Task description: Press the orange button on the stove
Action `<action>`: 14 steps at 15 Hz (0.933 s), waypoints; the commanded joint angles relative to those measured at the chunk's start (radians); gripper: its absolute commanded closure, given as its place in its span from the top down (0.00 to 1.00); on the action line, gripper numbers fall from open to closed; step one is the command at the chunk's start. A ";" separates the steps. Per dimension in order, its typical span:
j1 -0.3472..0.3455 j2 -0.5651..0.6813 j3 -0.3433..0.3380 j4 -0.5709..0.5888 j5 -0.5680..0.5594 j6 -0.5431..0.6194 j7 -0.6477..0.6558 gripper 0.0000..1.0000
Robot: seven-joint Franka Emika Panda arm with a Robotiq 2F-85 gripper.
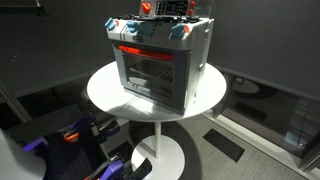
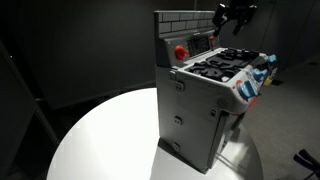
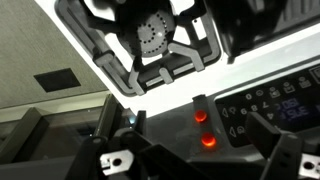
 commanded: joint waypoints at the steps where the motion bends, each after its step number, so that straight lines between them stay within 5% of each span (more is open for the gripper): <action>1: 0.007 -0.128 0.003 -0.063 0.075 -0.129 -0.094 1.00; 8: 0.007 -0.334 0.011 -0.173 0.124 -0.405 -0.197 1.00; 14: -0.004 -0.375 0.027 -0.202 0.108 -0.471 -0.201 1.00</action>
